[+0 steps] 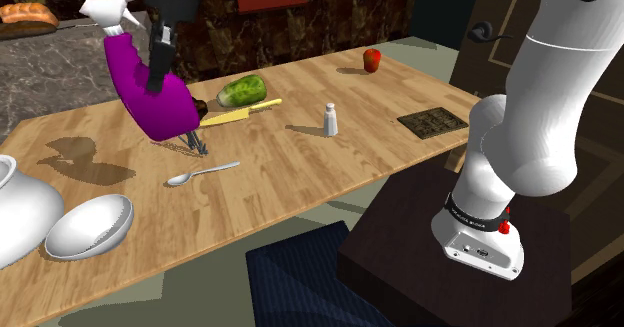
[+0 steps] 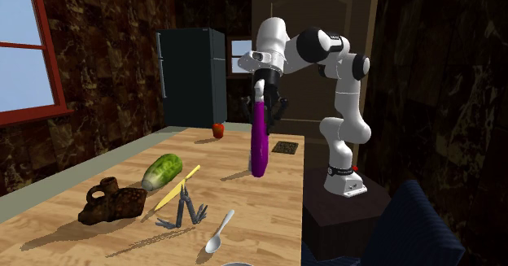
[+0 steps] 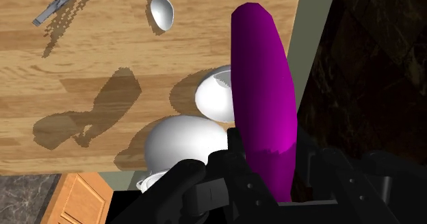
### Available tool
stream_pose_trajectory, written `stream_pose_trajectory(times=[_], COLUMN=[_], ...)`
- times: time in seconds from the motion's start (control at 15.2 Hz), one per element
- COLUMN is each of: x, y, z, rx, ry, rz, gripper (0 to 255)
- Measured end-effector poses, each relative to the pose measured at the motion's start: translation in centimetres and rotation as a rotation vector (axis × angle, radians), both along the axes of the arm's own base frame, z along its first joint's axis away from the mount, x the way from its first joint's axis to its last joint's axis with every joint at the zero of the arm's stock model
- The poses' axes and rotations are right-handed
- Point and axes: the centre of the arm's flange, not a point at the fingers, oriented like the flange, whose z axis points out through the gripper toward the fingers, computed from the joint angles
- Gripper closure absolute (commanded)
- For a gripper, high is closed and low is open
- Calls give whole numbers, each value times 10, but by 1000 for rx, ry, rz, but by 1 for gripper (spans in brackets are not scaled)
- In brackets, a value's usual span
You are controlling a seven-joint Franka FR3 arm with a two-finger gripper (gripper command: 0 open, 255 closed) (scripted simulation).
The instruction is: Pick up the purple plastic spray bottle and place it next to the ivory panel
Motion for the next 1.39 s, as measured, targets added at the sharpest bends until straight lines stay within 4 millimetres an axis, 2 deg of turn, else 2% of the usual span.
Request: stream_pose_trajectory(times=[1.06,1.19,1.39], x=[2,-7,-24], y=[0,-14,-45], z=[83,88,91], rx=[0,0,0], ry=[0,0,0], rz=[0,0,-1], gripper=[255,255,255])
